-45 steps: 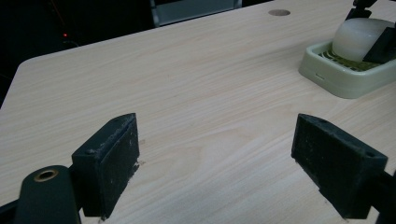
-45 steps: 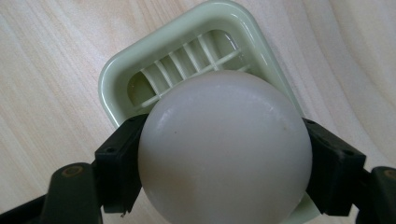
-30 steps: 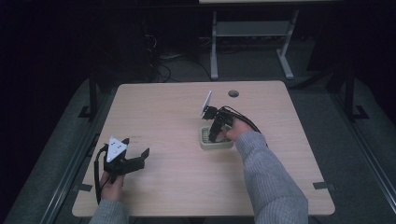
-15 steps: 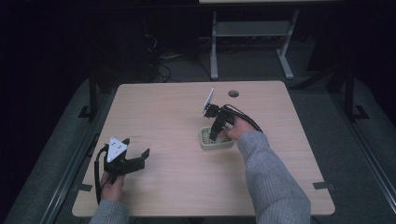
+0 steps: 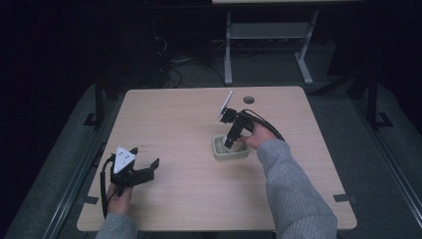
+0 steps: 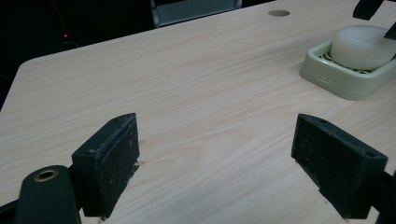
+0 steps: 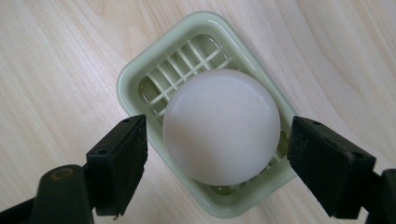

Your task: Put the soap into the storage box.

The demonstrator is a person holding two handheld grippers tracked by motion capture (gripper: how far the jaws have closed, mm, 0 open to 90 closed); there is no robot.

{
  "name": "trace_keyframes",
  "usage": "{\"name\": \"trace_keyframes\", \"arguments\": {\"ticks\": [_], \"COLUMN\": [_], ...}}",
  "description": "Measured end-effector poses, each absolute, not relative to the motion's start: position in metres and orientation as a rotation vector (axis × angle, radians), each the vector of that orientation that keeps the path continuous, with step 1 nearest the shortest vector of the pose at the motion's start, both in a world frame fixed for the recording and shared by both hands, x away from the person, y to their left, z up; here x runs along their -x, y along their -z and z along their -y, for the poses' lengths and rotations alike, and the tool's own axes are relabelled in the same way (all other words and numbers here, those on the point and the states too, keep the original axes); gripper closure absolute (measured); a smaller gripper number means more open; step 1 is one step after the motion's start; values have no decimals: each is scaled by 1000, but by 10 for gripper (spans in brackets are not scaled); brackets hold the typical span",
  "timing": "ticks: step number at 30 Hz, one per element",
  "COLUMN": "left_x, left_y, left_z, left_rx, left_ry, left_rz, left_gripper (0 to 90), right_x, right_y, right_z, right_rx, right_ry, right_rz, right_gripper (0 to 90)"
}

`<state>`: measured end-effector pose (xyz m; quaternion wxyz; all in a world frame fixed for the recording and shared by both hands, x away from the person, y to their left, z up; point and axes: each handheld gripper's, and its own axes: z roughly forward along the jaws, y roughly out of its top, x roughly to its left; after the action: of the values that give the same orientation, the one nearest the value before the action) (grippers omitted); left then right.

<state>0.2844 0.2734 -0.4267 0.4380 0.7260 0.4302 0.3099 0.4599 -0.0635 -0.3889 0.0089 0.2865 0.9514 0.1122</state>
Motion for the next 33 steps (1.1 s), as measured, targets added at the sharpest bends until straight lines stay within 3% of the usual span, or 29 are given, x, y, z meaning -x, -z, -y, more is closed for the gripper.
{"name": "trace_keyframes", "arguments": {"ticks": [33], "left_x": [-284], "left_y": [427], "left_z": [-273], "left_rx": [-1808], "left_ry": [-773], "left_rz": [-1069], "left_gripper": [148], "right_x": [-443], "right_y": [367], "right_z": [97], "right_rx": [-943], "right_ry": [-434], "right_rz": [-2943], "right_gripper": [196]}}
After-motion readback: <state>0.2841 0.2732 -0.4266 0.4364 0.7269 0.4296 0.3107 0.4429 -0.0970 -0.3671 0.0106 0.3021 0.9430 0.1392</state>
